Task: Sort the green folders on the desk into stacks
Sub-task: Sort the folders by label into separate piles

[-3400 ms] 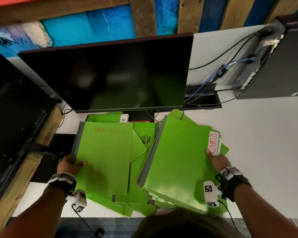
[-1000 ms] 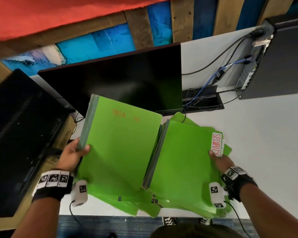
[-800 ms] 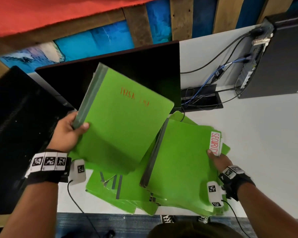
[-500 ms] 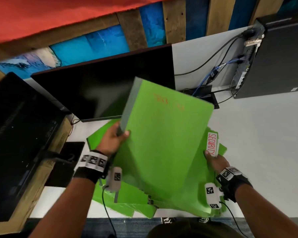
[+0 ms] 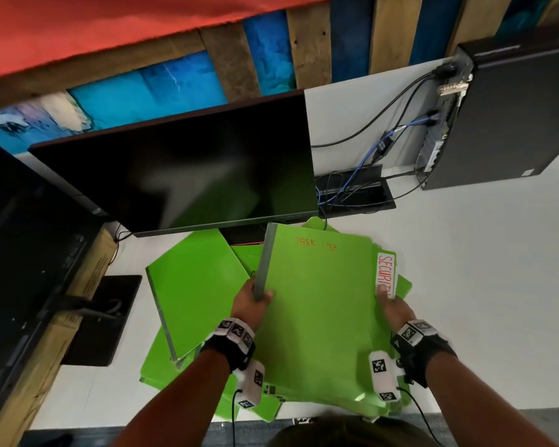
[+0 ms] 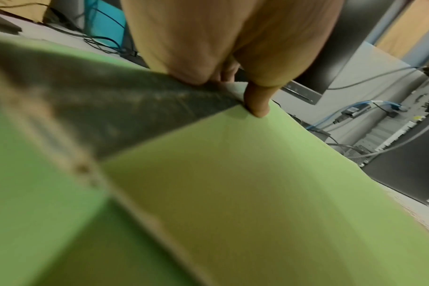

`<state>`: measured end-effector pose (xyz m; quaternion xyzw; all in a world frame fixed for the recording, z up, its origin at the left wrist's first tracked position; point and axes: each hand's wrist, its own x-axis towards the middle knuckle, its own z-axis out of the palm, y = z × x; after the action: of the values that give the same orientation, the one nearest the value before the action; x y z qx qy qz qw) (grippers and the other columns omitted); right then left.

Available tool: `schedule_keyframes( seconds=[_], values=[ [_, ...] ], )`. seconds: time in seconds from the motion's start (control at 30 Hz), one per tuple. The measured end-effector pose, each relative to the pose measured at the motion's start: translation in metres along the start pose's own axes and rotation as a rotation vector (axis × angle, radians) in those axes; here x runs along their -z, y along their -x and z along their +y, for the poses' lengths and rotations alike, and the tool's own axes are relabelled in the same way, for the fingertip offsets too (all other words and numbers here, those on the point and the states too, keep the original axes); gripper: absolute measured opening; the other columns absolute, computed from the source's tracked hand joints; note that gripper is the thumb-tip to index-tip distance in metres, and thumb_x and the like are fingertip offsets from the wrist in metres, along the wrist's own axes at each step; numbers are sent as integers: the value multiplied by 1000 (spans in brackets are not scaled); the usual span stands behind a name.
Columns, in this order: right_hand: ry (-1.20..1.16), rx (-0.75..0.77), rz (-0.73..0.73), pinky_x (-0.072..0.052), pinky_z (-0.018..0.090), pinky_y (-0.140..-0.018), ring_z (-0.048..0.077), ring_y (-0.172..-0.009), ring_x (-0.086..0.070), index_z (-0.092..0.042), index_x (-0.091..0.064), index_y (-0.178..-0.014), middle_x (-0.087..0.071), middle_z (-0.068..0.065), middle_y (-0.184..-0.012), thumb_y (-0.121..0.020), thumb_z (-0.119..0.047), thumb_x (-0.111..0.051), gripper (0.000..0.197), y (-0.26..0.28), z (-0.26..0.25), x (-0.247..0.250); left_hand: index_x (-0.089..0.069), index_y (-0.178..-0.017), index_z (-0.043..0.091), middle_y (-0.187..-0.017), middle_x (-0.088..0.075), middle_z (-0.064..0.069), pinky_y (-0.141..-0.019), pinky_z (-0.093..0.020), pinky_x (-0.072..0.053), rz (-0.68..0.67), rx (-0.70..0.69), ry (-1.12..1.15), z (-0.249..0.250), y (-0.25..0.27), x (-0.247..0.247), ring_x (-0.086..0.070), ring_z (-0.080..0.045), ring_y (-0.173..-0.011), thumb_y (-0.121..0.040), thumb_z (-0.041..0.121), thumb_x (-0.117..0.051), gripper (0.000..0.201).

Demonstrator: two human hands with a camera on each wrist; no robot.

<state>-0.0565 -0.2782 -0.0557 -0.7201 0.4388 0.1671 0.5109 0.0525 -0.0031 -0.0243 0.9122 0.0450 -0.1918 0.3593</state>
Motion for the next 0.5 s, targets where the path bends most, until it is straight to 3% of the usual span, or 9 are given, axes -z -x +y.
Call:
schedule_keyframes(
  seconds=[0.1,0.13,0.2,0.27,0.33,0.4,0.47,0.5],
  values=[
    [-5,-3,-1,-40,35,-94,38,-121,-52,-4,-41,-141,-52,26,-135,-97,-54,-25,69,-2,0,-1,-57,-105,5,-93,-55,-9,-68,-33,-47,21,-2,-35,6,2,-16,-51,-21,-74,-84,31,-65,34],
    [-4,-9,-6,-39,36,-96,38,-123,-51,-4,-39,-142,-50,25,-137,-96,-55,-26,71,-4,0,-2,-58,-108,3,-100,-52,-10,-77,-34,-49,22,-3,-61,7,4,-21,-51,-21,-79,-84,32,-66,39],
    [-6,-42,-7,-40,35,-93,38,-121,-52,-1,-43,-138,-52,26,-134,-94,-58,-29,73,-4,0,-2,-57,-118,6,-113,-43,-10,-94,-29,-45,10,-38,-141,7,8,-27,-50,-23,-93,-83,34,-67,46],
    [-19,-60,0,-40,34,-89,38,-117,-54,-1,-48,-134,-55,27,-131,-93,-58,-34,72,-3,0,-1,-52,-128,14,-111,-36,-5,-99,-27,-42,-34,-121,-210,6,11,-25,-46,-20,-97,-81,37,-69,55],
    [-25,-59,2,-41,34,-88,37,-114,-56,-3,-52,-131,-57,25,-129,-92,-58,-38,69,-3,0,-1,-42,-137,19,-114,-34,-3,-103,-31,-41,-81,-186,-291,2,10,-20,-43,-20,-106,-79,42,-69,68],
    [-19,-53,6,-41,33,-86,36,-113,-56,-5,-53,-130,-58,24,-127,-92,-57,-41,65,-2,-1,-2,-28,-145,17,-133,-31,-6,-111,-34,-34,-159,-219,-378,-3,9,-15,-35,-26,-126,-77,45,-70,85],
    [-13,-53,19,-42,34,-85,36,-111,-57,-5,-54,-129,-59,24,-125,-91,-56,-42,64,-2,0,-2,-3,-151,13,-156,-7,-5,-119,-38,-19,-327,-175,-280,-8,12,-16,-13,-26,-144,-75,46,-72,108],
    [-10,-51,25,-42,34,-85,36,-110,-58,-5,-54,-129,-59,23,-125,-91,-56,-43,64,-2,0,-2,9,-151,13,-160,6,-2,-121,-39,-11,-433,-125,-174,-7,17,-18,-3,-22,-147,-75,47,-71,115]
  ],
)
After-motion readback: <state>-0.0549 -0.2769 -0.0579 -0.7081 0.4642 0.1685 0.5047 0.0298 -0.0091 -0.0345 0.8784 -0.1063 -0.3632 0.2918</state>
